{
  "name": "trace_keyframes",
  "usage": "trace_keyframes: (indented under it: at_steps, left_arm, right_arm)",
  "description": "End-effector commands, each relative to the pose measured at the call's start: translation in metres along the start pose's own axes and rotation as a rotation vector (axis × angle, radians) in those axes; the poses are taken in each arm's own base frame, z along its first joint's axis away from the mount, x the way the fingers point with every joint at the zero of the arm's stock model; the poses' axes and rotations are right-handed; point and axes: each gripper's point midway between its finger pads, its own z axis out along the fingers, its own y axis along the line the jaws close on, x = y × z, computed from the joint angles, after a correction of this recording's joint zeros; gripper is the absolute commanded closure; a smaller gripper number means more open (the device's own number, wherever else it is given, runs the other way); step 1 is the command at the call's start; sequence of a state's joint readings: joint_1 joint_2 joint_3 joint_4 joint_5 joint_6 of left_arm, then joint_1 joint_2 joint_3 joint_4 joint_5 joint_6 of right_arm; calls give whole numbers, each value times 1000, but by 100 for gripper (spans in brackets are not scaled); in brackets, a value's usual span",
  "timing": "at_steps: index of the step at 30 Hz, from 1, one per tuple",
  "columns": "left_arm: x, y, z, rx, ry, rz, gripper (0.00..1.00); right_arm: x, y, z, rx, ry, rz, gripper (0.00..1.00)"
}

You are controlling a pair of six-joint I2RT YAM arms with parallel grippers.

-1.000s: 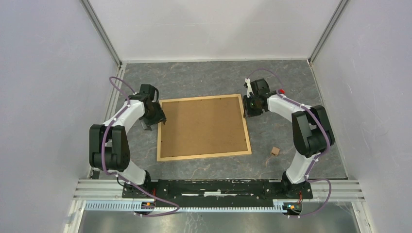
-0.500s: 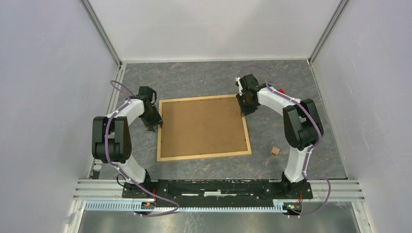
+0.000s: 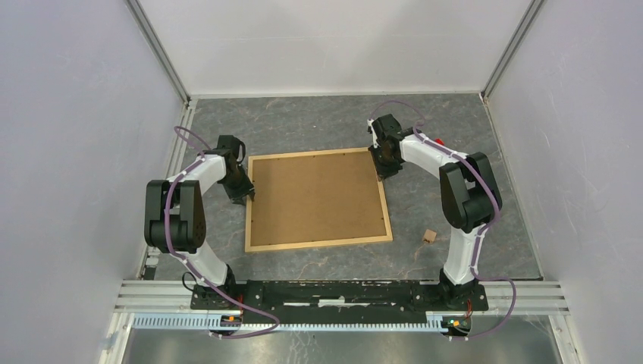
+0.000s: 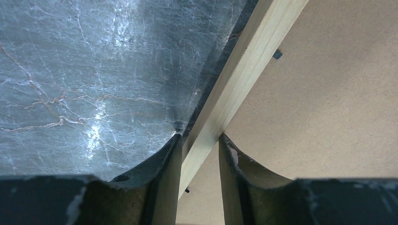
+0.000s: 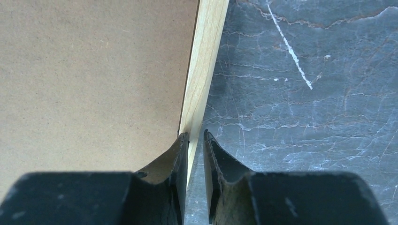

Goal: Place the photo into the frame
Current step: Install the photo frame at the center of the board.

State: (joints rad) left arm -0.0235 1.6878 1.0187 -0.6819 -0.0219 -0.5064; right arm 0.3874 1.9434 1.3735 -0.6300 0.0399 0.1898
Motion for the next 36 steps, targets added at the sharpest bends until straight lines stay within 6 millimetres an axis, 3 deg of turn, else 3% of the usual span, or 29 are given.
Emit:
trace_keyframes:
  at_steps: [1, 14, 26, 36]
  left_arm:
    - [18, 18, 15, -74, 64, 42, 59]
    - [18, 16, 15, -60, 68, 45, 60]
    - [18, 16, 14, -57, 66, 46, 60]
    - [19, 17, 15, -61, 68, 47, 60]
  right_arm:
    - [4, -3, 16, 29, 29, 3, 77]
    - [24, 9, 24, -13, 66, 11, 74]
    - [26, 13, 24, -35, 61, 12, 72]
    - [41, -1, 35, 34, 94, 0, 74]
